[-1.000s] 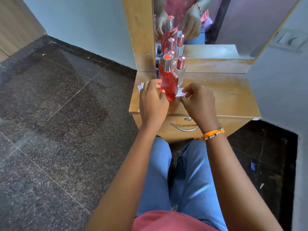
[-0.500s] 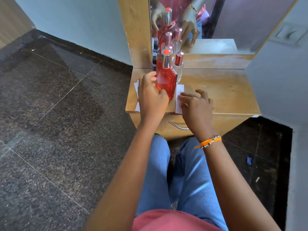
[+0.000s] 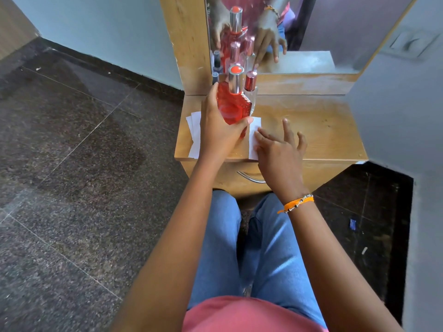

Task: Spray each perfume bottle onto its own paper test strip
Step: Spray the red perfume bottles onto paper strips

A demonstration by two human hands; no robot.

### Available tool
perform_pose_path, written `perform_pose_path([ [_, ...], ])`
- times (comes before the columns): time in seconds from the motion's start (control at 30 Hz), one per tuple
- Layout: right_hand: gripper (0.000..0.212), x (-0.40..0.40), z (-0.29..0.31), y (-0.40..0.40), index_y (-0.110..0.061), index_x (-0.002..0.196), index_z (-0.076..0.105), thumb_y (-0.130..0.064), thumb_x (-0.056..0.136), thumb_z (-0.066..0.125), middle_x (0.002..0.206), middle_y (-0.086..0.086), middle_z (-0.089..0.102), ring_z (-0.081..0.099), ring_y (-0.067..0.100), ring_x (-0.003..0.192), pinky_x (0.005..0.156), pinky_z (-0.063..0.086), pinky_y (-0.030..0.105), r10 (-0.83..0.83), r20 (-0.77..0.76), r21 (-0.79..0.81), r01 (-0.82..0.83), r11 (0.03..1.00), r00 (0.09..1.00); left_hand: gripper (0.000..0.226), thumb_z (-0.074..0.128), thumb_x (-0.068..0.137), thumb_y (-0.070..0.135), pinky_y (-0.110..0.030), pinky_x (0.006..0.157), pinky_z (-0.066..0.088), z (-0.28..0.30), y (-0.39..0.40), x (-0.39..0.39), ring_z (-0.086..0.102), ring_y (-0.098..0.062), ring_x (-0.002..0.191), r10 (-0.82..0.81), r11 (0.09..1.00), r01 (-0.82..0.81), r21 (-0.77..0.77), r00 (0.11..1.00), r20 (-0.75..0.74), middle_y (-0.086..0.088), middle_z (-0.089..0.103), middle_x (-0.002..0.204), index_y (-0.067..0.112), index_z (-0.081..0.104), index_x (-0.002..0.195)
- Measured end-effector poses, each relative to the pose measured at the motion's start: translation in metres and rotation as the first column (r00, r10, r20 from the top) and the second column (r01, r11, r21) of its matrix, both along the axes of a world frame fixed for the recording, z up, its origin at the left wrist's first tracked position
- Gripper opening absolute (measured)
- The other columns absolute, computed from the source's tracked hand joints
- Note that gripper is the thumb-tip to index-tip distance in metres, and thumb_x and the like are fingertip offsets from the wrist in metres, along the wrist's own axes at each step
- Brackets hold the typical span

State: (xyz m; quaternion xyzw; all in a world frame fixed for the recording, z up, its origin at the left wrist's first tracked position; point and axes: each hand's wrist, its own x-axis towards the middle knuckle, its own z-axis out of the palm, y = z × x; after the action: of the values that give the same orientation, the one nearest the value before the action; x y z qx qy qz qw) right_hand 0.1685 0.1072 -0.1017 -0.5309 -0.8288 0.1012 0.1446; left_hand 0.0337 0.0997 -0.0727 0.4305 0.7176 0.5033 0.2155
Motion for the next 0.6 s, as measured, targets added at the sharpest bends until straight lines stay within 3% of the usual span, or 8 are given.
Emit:
perform_pose_path([
  [0.17,0.037,0.003,0.0,0.007,-0.023,0.133,0.052,-0.022,0.098,0.042,0.142,-0.008,0.05,0.005,0.031,0.147,0.114,0.003,0.053,-0.027,0.023,0.02,0.027,0.999,0.999,0.084,0.083,0.057,0.032,-0.027,0.101,0.043,-0.001,0.0,-0.002,0.049,-0.01,0.121,0.04,0.998,-0.04,0.037,0.999,0.013,0.005,0.052,0.13,0.026,0.041,0.13],
  [0.27,0.035,0.006,-0.001,0.019,-0.023,0.13,0.055,-0.02,0.096,0.044,0.141,-0.007,0.051,0.005,0.03,0.148,0.114,0.003,0.053,-0.017,0.002,-0.011,0.017,1.0,1.0,0.083,0.084,0.059,0.027,-0.008,0.094,0.038,0.003,-0.004,0.001,0.049,-0.006,0.117,0.032,0.997,-0.031,0.067,0.999,-0.014,0.005,0.052,0.129,0.024,0.043,0.13],
  [0.33,0.032,0.009,0.003,0.028,-0.02,0.124,0.06,-0.017,0.094,0.048,0.139,-0.004,0.053,0.011,0.028,0.147,0.114,0.007,0.052,-0.006,-0.088,-0.038,0.003,0.999,0.996,0.081,0.084,0.06,0.022,0.007,0.082,0.03,0.007,-0.007,0.005,0.046,0.0,0.109,0.025,0.996,-0.02,0.081,0.998,-0.058,0.004,0.049,0.127,0.02,0.045,0.131],
  [0.37,0.031,0.008,0.01,0.028,-0.017,0.12,0.063,-0.013,0.093,0.051,0.135,0.0,0.057,0.021,0.028,0.145,0.115,0.014,0.051,0.027,-0.22,0.009,-0.025,1.0,0.975,0.08,0.084,0.061,0.021,0.009,0.079,0.029,0.01,-0.011,0.005,0.044,0.002,0.105,0.027,0.994,-0.019,0.105,0.997,-0.075,0.004,0.047,0.126,0.019,0.046,0.131],
  [0.47,0.026,0.006,0.044,0.024,-0.01,0.11,0.067,-0.007,0.092,0.048,0.113,0.004,0.069,0.056,0.014,0.116,0.105,0.04,0.03,0.117,-0.637,0.133,-0.041,0.99,0.762,0.08,0.085,0.058,0.027,0.003,0.084,0.036,0.013,-0.016,0.011,0.049,-0.001,0.105,0.022,0.99,-0.006,0.142,0.994,-0.107,0.004,0.047,0.12,0.021,0.048,0.129],
  [0.53,0.023,-0.002,0.071,0.018,-0.013,0.108,0.064,-0.01,0.096,0.045,0.104,-0.005,0.068,0.06,0.003,0.102,0.092,0.046,0.019,0.088,-0.806,0.031,-0.106,0.994,0.585,0.082,0.086,0.056,0.031,-0.011,0.089,0.043,0.013,-0.017,0.015,0.052,-0.01,0.109,0.007,0.989,0.014,0.148,0.99,-0.142,0.002,0.047,0.117,0.02,0.048,0.127],
  [0.6,0.02,-0.013,0.094,0.011,-0.012,0.105,0.062,-0.011,0.097,0.043,0.092,-0.01,0.068,0.063,0.003,0.092,0.084,0.048,0.02,0.017,-0.934,-0.079,-0.254,0.964,0.356,0.083,0.087,0.053,0.03,-0.02,0.088,0.045,0.015,-0.02,0.02,0.05,-0.015,0.108,0.003,0.986,0.03,0.163,0.98,-0.2,-0.001,0.046,0.117,0.017,0.048,0.126],
])
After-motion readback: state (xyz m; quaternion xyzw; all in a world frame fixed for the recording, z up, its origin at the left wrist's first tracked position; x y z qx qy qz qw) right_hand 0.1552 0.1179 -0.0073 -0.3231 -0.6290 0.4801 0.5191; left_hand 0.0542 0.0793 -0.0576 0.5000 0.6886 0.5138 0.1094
